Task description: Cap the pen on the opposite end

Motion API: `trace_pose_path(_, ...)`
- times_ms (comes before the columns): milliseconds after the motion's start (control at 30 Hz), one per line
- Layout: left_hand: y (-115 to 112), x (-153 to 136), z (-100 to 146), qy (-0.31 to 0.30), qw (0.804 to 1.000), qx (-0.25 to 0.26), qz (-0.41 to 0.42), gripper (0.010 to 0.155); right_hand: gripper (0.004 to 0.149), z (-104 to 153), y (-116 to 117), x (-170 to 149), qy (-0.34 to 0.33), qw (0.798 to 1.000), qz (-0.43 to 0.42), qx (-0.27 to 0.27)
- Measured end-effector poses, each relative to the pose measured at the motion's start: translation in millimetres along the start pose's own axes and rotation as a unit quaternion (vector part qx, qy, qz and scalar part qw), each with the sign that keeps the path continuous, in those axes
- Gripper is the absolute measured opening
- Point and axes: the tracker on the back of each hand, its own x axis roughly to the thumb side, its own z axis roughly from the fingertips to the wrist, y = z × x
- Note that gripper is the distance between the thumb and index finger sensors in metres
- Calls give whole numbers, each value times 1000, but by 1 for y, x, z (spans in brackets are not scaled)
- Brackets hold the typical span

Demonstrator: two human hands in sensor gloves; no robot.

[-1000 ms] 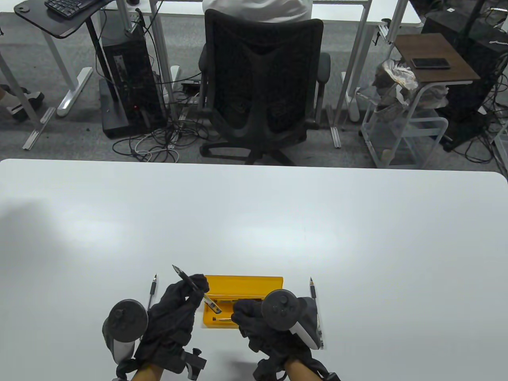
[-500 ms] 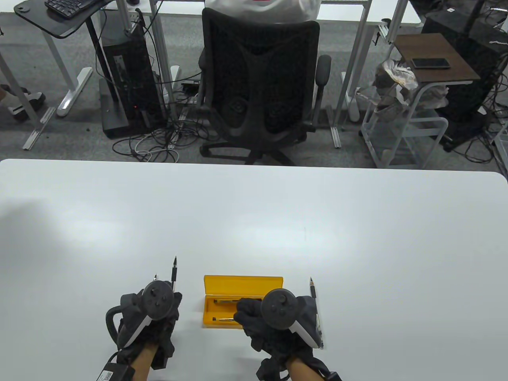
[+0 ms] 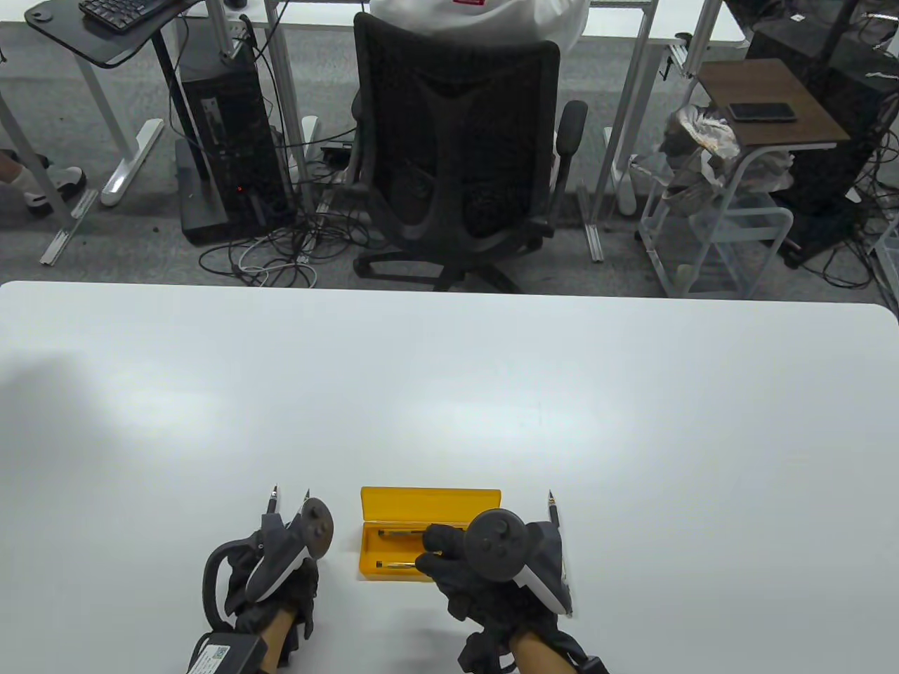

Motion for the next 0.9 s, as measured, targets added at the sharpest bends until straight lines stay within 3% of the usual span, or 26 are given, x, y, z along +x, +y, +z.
trace_pose_path(900, -1, -2, 2, 9, 1000, -17, 11, 60, 57, -1, 2, -3, 9, 1000, 13, 3)
